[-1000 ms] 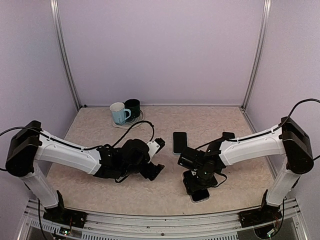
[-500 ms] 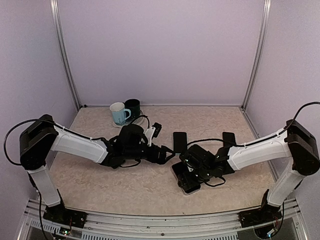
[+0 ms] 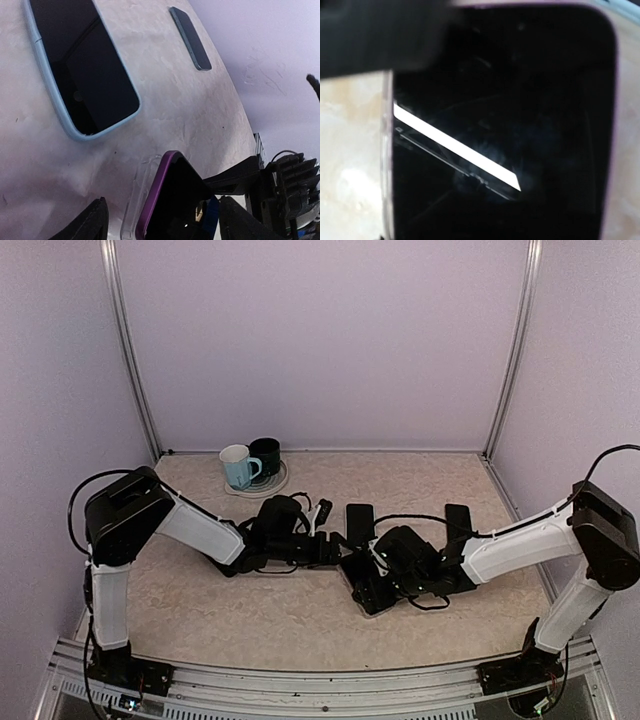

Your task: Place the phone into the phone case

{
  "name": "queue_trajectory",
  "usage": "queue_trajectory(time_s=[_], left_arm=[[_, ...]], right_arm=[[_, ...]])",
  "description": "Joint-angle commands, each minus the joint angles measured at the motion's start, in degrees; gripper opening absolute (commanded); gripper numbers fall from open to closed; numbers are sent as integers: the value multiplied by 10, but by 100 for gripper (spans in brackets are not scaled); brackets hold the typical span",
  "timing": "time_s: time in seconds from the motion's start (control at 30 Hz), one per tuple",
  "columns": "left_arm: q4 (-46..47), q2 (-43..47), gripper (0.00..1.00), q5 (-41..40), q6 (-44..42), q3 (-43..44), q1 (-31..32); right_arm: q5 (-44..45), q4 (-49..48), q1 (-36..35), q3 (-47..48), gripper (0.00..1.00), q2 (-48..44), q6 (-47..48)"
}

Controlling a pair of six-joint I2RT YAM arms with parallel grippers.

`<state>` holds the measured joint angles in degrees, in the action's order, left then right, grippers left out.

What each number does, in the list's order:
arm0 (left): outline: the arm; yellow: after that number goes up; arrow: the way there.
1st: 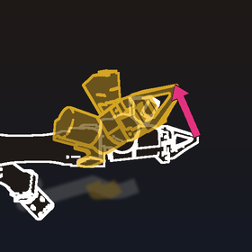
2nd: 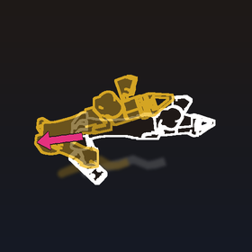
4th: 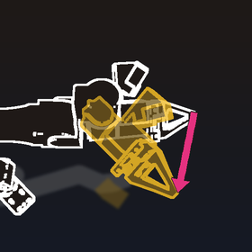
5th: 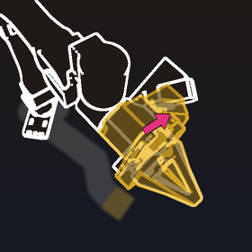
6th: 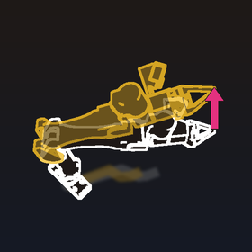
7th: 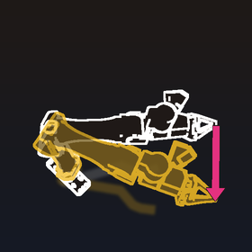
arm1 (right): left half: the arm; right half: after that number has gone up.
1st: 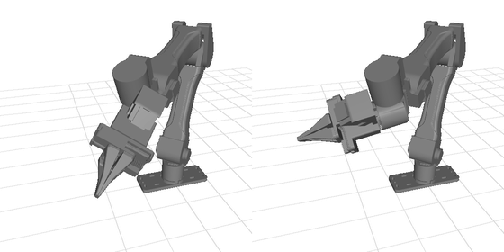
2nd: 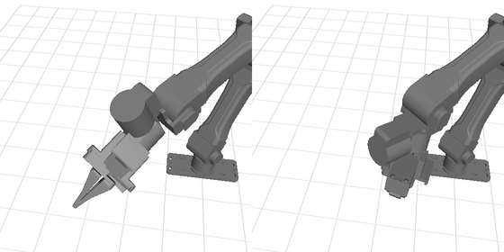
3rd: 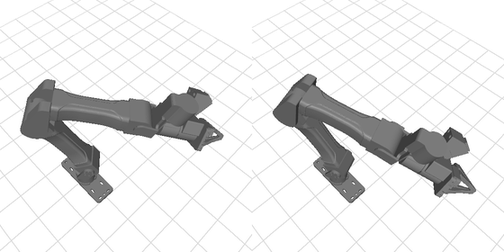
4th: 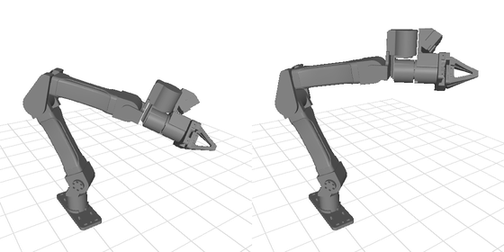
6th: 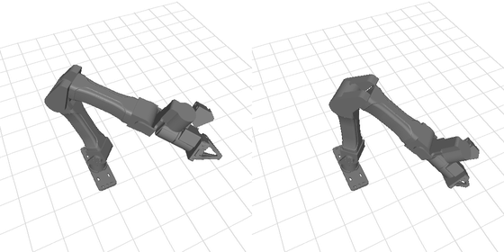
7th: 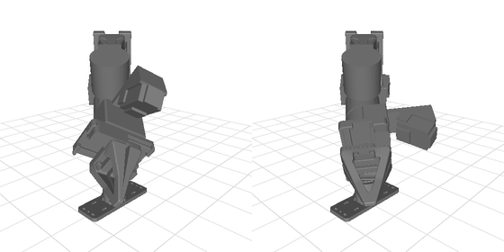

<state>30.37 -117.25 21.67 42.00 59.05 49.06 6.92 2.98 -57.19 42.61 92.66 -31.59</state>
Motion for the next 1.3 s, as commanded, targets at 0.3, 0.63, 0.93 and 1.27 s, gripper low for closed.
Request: queue_trajectory(time_s=[0.3, 0.63, 0.93, 1.27], left_arm=[[66, -51, 53, 75, 47, 29, -6], [73, -57, 30, 93, 55, 23, -8], [77, -44, 2, 107, 27, 11, -11], [17, 38, 0, 95, -267, -15, 9]], right_arm=[[7, -59, 14, 4, 36, -1, 34], [-22, -54, 29, 3, 41, 7, 34], [-150, -15, 92, -28, 69, -93, 81], [-381, -170, 163, -115, 96, -113, 199]])
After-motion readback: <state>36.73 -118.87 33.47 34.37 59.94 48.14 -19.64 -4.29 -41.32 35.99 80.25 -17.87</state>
